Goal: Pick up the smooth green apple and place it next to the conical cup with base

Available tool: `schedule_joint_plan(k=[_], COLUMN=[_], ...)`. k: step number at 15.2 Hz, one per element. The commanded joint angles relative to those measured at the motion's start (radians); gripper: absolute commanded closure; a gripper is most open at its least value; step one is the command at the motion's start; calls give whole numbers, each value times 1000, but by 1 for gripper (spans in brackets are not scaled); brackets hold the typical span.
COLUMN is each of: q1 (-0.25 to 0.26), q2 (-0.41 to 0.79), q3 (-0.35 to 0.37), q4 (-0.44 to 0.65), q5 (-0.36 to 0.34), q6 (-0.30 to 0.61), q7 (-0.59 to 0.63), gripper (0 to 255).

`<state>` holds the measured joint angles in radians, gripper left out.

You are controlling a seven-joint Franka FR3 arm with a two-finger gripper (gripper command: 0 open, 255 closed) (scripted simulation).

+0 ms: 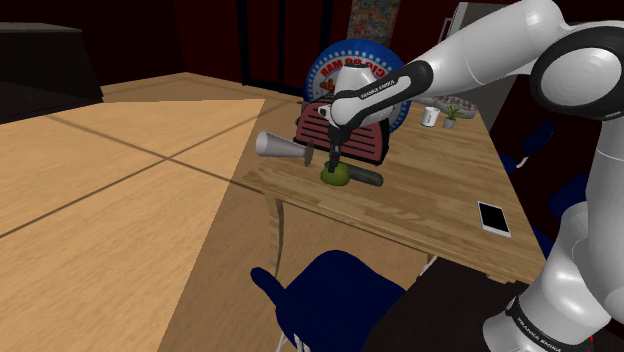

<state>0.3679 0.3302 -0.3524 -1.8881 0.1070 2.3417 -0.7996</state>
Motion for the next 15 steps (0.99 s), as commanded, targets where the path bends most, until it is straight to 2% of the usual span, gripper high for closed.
schedule_joint_plan(k=[1, 4, 8, 15], q1=[0, 0, 17, 16], q2=[0, 0, -79, -79], q3=[0, 0, -13, -13], q4=[0, 0, 24, 24], q5=[0, 0, -38, -38], q6=[0, 0, -99, -99], q7=[0, 0, 24, 24], gripper=[0, 0, 0, 0])
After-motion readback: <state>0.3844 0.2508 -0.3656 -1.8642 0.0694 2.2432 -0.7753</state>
